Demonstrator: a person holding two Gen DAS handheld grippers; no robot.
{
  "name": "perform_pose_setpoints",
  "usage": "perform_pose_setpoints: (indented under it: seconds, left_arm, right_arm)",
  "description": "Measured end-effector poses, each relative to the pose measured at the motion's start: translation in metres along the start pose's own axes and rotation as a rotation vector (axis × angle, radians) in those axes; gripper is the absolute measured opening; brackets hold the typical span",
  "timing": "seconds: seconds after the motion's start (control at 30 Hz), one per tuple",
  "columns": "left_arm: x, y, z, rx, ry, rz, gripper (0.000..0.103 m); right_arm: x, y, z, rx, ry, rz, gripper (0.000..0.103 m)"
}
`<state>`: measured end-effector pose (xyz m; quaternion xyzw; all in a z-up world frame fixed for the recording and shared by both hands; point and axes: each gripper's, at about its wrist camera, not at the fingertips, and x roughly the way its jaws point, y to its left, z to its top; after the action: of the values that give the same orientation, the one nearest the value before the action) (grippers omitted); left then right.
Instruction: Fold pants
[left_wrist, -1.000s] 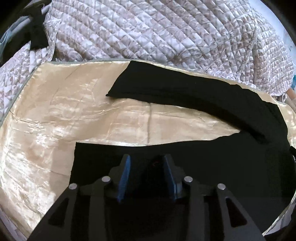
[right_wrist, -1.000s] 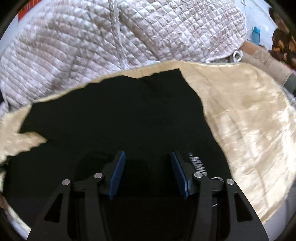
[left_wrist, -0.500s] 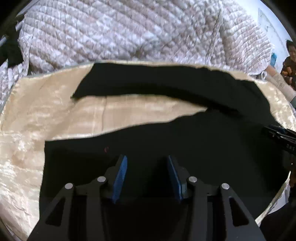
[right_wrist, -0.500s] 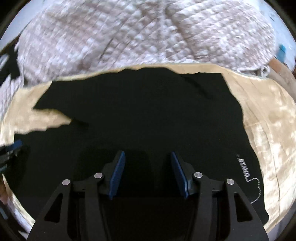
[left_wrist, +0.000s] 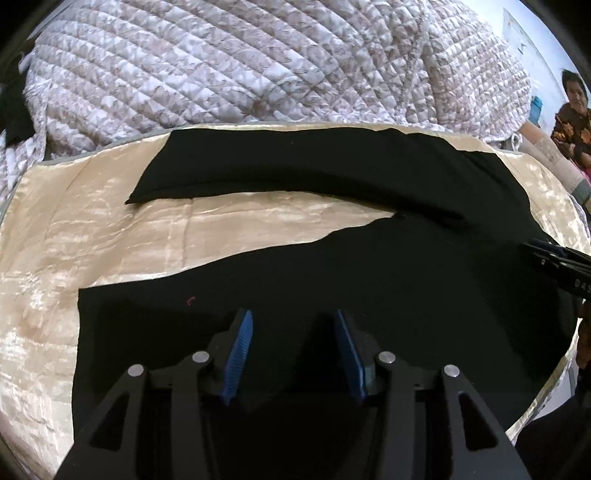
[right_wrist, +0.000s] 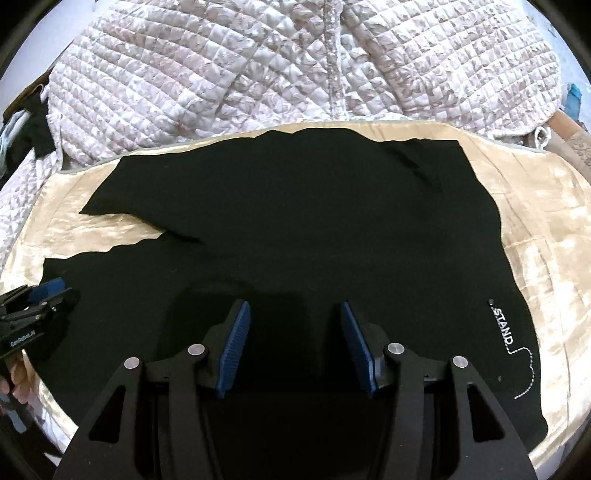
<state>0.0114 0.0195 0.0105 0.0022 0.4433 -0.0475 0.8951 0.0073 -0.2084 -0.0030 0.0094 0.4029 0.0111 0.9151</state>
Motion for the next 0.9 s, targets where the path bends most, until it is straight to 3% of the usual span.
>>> perform_pose_setpoints:
  seconds: [0.2, 0.33, 0.6, 0.9]
  left_arm:
    - [0.007, 0.003, 0.026, 0.029, 0.014, -0.045, 0.050]
    - [0.019, 0.014, 0.056, 0.038, -0.005, -0.052, 0.052]
    - [0.056, 0.041, 0.121, 0.037, -0.049, -0.036, 0.066]
    - [0.126, 0.050, 0.176, 0.024, -0.019, -0.070, 0.070]
  right_arm:
    - [0.005, -0.001, 0.020, -0.031, 0.016, 0.053, 0.053]
    - [0.016, -0.010, 0.049, -0.048, 0.009, 0.098, 0.060]
    - [0.062, -0.032, 0.109, -0.128, 0.029, 0.056, 0.061]
    - [0.114, -0.051, 0.173, -0.173, 0.031, 0.045, 0.066]
